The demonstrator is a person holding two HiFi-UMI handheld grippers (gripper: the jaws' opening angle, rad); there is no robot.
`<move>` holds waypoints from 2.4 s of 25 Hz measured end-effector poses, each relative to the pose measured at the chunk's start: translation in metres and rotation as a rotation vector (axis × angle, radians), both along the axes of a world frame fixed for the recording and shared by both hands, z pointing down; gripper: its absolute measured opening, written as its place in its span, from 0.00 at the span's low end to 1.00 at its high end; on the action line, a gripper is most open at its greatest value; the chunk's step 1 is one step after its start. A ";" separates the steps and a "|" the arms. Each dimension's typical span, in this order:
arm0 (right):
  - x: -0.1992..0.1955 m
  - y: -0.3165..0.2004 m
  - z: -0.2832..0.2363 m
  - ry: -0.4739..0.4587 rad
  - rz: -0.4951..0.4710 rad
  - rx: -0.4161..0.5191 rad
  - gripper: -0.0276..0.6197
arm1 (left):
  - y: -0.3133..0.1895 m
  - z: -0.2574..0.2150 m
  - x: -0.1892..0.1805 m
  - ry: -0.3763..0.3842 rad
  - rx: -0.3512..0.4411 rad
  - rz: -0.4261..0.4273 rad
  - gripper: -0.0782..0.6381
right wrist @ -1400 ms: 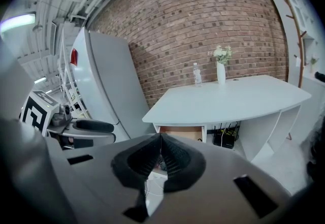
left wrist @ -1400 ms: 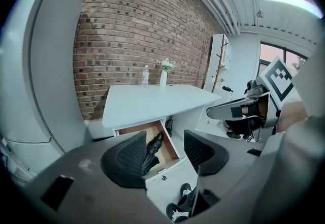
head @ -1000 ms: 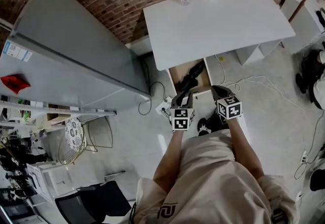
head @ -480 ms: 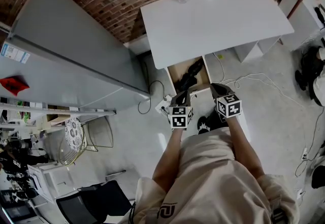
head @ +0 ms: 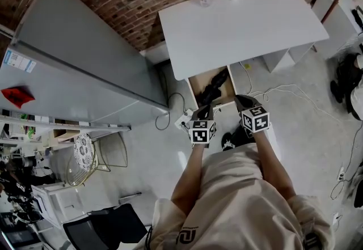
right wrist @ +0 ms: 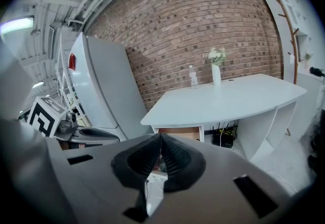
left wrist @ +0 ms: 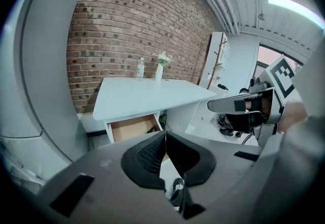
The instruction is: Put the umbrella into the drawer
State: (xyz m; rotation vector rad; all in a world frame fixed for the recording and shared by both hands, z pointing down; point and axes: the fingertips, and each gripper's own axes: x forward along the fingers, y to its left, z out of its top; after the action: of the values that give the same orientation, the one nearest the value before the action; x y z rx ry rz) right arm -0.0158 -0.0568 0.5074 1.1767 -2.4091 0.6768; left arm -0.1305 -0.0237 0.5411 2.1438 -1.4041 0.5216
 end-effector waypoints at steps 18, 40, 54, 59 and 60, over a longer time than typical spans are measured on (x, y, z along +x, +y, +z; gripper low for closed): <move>-0.005 -0.005 0.004 0.041 -0.043 -0.009 0.15 | -0.002 -0.002 -0.004 0.029 0.003 -0.033 0.12; -0.010 -0.001 0.003 0.025 -0.063 -0.009 0.15 | 0.000 -0.003 -0.005 0.024 0.005 -0.018 0.12; -0.006 0.003 0.000 0.034 -0.046 0.008 0.15 | 0.005 0.000 -0.005 0.016 -0.008 -0.009 0.12; -0.004 0.004 -0.002 0.037 -0.045 0.018 0.15 | 0.004 0.002 -0.003 0.013 -0.012 -0.005 0.12; -0.003 0.004 -0.003 0.037 -0.045 0.020 0.15 | 0.004 0.002 -0.002 0.013 -0.015 -0.005 0.12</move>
State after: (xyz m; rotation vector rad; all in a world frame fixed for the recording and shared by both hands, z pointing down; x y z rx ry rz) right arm -0.0191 -0.0532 0.5048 1.1293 -2.4088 0.6134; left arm -0.1325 -0.0196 0.5433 2.1275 -1.3935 0.5145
